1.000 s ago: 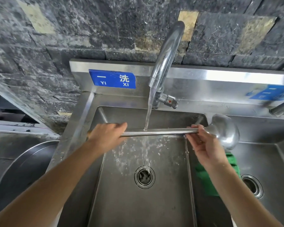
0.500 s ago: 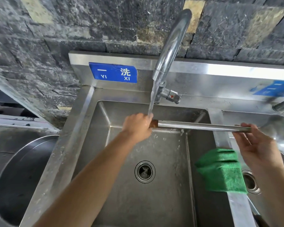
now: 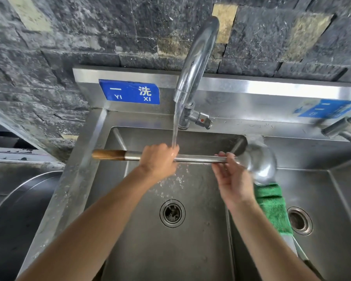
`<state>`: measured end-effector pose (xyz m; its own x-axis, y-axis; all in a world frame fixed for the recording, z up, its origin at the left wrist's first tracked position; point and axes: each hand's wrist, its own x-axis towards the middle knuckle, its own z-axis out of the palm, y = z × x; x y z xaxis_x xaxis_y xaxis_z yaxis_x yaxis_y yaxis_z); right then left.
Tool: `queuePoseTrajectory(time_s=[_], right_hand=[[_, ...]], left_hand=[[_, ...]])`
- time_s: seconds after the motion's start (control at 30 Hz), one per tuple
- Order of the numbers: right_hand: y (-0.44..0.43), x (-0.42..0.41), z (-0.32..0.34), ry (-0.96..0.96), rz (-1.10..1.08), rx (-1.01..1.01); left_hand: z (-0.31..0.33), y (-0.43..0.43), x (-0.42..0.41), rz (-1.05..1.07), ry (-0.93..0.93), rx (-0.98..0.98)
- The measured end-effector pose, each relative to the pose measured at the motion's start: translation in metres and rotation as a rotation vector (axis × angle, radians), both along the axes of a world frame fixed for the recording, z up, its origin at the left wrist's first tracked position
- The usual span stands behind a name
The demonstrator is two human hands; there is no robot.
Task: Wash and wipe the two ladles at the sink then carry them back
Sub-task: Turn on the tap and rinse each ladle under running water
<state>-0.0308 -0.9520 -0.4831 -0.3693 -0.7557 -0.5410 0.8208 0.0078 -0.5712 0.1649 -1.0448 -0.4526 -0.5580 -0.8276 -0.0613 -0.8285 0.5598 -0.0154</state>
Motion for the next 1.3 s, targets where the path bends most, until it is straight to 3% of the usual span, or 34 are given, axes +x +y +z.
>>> queuePoseTrajectory(time_s=[0.2, 0.37, 0.47, 0.57, 0.67, 0.77, 0.87, 0.97, 1.03, 1.17, 1.2, 1.3], right_hand=[[-0.026, 0.103, 0.014, -0.057, 0.125, 0.053], [-0.033, 0.153, 0.019, -0.167, 0.134, 0.051], [-0.029, 0.168, 0.024, -0.140, 0.194, 0.056], [-0.018, 0.162, 0.030, 0.103, 0.427, 0.177], [0.001, 0.149, 0.039, 0.625, 0.595, 0.189], [0.009, 0.128, 0.036, 1.235, 0.410, 0.086], [0.000, 0.109, 0.020, 1.567, 0.206, 0.011], [-0.019, 0.099, 0.008, 1.655, 0.255, 0.121], [-0.031, 0.099, 0.009, 1.713, 0.412, 0.151], [-0.045, 0.104, 0.016, 2.034, 0.802, 0.124], [-0.049, 0.101, 0.020, 1.999, 0.869, 0.161], [-0.065, 0.089, 0.034, 1.572, 0.833, 0.372]], left_hand=[[0.006, 0.003, 0.034, 0.097, 0.003, 0.018], [0.007, 0.004, 0.074, 0.216, 0.041, 0.010], [0.008, 0.008, 0.087, 0.251, 0.034, 0.026], [0.009, 0.012, 0.097, 0.249, -0.036, -0.025], [0.007, 0.020, 0.102, 0.259, -0.084, -0.037], [0.004, 0.027, 0.104, 0.278, -0.058, -0.032], [0.003, 0.033, 0.107, 0.322, 0.004, -0.036], [0.002, 0.040, 0.108, 0.357, 0.054, 0.020], [0.000, 0.044, 0.108, 0.351, 0.071, 0.037], [0.003, 0.052, 0.105, 0.331, 0.046, 0.030], [0.004, 0.052, 0.106, 0.338, 0.040, 0.023], [0.007, 0.053, 0.107, 0.358, 0.020, 0.007]])
